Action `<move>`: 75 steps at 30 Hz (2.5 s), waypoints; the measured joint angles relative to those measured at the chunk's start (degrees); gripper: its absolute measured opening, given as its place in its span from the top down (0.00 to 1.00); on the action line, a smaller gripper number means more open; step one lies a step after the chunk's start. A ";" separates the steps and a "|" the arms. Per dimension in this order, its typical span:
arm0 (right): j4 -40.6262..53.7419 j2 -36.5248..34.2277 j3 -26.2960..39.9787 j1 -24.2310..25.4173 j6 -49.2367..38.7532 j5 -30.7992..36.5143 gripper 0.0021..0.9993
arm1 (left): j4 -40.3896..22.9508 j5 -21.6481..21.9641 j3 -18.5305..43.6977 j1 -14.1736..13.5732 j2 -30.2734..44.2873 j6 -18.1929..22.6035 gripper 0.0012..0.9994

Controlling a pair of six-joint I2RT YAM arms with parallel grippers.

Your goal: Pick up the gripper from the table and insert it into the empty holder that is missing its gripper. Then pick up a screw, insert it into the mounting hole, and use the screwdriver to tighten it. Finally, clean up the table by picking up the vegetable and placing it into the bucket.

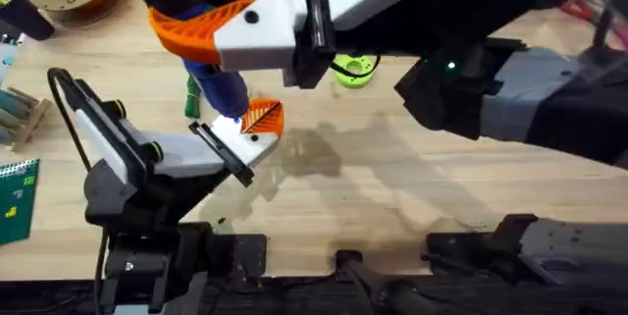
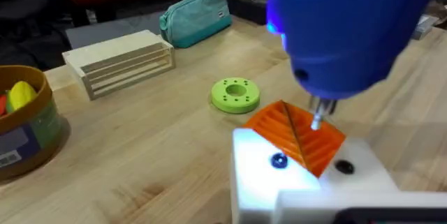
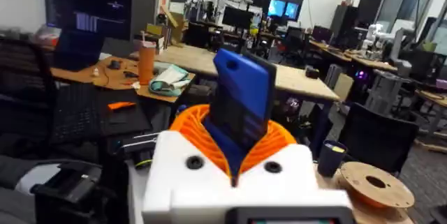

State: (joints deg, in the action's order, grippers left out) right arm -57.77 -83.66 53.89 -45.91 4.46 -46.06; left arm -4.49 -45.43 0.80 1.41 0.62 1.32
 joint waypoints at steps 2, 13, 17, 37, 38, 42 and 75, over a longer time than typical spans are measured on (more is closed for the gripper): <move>-0.34 -0.39 0.07 0.00 -0.01 -0.02 0.99 | 0.00 0.01 0.00 0.00 0.00 0.00 0.99; -0.56 -1.97 0.61 0.00 -0.26 0.34 0.99 | 0.00 0.00 0.00 0.00 0.00 0.00 0.99; -0.54 -1.97 0.61 0.00 -0.30 0.92 0.99 | 0.00 0.00 0.00 0.00 0.00 0.00 0.99; -0.51 -3.60 0.66 -0.04 -0.43 1.51 0.99 | 0.00 0.00 0.00 0.00 0.00 0.00 0.99; -0.51 -3.62 0.66 -0.07 -0.43 1.53 0.99 | 0.00 0.01 0.00 0.00 0.00 0.00 0.99; -0.54 -3.62 0.72 -0.33 -0.44 1.70 0.99 | 0.00 0.01 0.00 0.00 0.00 0.00 0.99; 0.55 -4.91 1.60 -0.59 -0.43 1.66 0.99 | -0.02 0.11 0.00 0.00 0.00 -0.31 0.99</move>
State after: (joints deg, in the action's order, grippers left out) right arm -57.22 -88.58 55.48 -46.50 4.03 -44.40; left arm -4.51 -45.32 0.80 1.41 0.62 1.02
